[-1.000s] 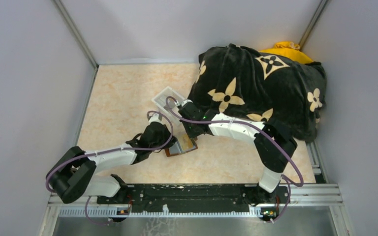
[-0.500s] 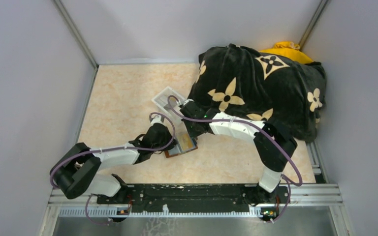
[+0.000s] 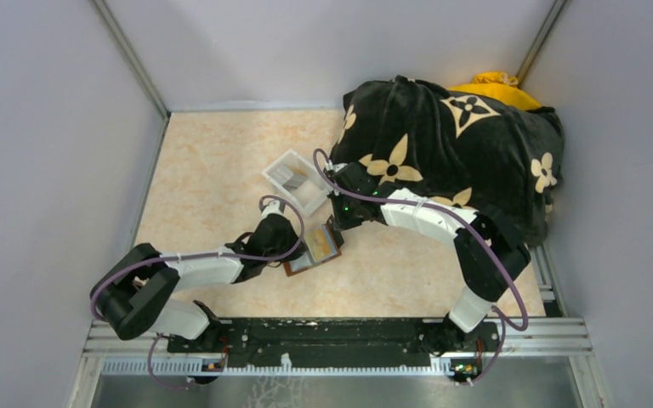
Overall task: Put the credit cards into the card holder
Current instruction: Turn over the card slot in the card holder.
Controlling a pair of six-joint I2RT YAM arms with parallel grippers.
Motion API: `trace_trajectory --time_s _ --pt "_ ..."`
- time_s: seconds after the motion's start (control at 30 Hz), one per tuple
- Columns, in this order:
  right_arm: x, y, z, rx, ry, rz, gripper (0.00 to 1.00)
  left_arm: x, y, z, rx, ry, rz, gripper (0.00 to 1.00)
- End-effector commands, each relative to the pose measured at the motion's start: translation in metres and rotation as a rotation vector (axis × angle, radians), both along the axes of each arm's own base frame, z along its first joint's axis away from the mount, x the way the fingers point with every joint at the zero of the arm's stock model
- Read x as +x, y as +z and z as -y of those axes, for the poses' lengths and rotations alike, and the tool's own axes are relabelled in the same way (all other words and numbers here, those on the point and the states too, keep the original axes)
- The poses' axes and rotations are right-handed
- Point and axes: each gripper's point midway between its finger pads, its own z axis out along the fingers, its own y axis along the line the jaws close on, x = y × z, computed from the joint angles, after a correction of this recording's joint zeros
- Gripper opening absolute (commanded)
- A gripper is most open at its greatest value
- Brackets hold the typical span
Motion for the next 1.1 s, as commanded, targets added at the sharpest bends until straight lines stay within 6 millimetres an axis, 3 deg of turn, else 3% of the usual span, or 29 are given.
trace_trajectory --time_s 0.0,0.2,1.07 --pt "0.004 0.030 -0.013 0.109 0.011 0.039 0.00 -0.003 -0.006 0.000 0.017 0.000 -0.011 0.11" --pt "0.005 0.036 -0.011 0.151 0.002 0.027 0.00 -0.003 -0.010 0.000 0.021 -0.001 -0.020 0.11" --pt "0.004 0.014 -0.008 0.194 -0.003 -0.035 0.00 -0.004 -0.015 -0.003 0.040 0.007 -0.029 0.10"
